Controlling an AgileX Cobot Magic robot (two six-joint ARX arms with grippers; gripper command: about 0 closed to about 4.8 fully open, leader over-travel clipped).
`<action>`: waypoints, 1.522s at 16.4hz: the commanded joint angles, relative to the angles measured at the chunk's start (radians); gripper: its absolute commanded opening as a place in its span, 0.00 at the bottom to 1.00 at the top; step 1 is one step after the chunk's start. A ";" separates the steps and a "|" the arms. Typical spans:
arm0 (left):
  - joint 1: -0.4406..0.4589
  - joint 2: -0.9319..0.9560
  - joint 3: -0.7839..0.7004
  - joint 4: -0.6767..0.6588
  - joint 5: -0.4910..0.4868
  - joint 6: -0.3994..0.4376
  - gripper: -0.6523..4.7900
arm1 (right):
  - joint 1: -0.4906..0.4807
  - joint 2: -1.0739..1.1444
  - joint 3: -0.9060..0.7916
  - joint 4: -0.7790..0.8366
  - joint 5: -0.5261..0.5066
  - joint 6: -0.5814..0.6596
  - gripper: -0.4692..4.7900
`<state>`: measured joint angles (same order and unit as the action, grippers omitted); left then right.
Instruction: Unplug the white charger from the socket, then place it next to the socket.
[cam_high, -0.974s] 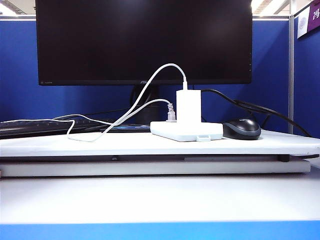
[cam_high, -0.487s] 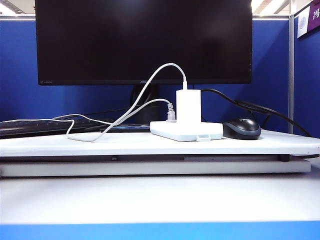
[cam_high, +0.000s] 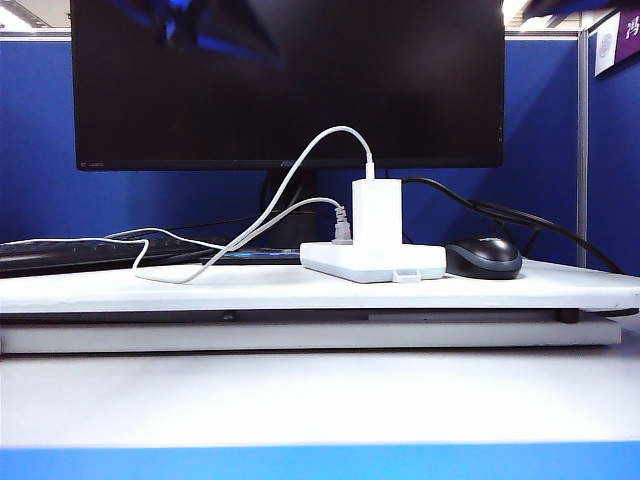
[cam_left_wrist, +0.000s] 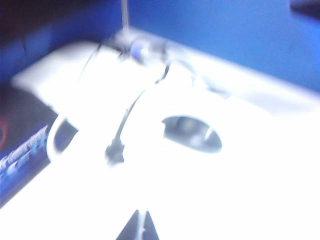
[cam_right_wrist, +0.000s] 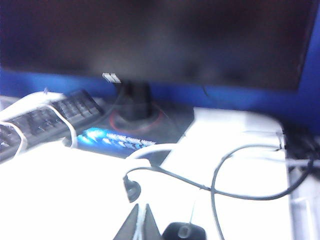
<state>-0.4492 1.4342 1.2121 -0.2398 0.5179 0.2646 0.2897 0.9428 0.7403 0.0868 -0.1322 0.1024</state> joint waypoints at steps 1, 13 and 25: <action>-0.002 0.011 0.007 -0.008 -0.069 0.025 0.11 | 0.060 0.126 0.004 0.153 -0.010 0.002 0.09; 0.010 0.032 0.007 0.019 -0.016 0.086 0.11 | 0.281 0.491 0.002 0.460 0.246 0.002 0.09; 0.010 0.048 0.008 0.055 -0.016 0.075 0.11 | 0.281 0.491 -0.098 0.493 0.271 0.002 0.12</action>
<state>-0.4385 1.4849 1.2133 -0.2001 0.4953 0.3428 0.5705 1.4387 0.6346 0.5488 0.1375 0.1040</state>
